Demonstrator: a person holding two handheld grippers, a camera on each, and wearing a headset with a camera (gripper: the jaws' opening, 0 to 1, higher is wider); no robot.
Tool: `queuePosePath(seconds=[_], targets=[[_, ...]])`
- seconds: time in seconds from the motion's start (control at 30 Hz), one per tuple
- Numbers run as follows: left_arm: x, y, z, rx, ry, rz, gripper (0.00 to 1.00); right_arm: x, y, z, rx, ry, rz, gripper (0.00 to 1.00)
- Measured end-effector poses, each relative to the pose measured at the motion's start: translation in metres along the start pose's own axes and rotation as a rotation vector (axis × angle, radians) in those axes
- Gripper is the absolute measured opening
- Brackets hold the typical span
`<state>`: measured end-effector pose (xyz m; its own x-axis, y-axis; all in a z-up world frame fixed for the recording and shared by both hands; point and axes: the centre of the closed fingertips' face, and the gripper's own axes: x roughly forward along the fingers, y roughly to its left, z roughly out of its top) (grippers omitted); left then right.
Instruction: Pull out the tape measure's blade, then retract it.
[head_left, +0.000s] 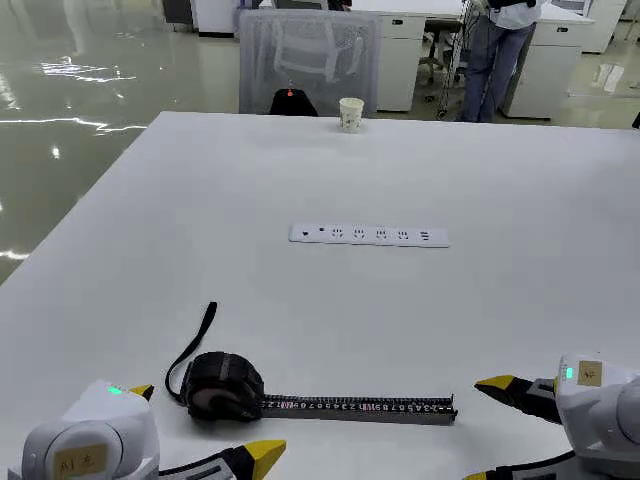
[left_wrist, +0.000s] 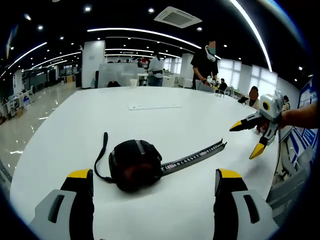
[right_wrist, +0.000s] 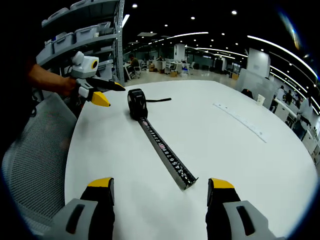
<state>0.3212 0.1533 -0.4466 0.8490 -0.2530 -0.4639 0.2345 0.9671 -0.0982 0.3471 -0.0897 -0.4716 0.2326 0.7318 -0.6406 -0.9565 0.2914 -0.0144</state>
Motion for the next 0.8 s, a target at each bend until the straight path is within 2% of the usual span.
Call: queuePosePath(seconds=[0.13, 0.47, 0.8], targets=[[0.005, 0.001, 0.001, -0.005, -0.001, 0.001, 0.99, 0.001, -0.006, -0.001, -0.011, 0.018, 0.014, 0.69], [0.015, 0.008, 0.002, -0.025, 0.003, 0.012, 0.99, 0.008, -0.022, -0.001, -0.047, 0.064, 0.054, 0.62], [0.021, 0.016, 0.002, -0.045, 0.007, 0.025, 0.98, 0.015, -0.035, -0.002, -0.105, 0.114, 0.093, 0.47]])
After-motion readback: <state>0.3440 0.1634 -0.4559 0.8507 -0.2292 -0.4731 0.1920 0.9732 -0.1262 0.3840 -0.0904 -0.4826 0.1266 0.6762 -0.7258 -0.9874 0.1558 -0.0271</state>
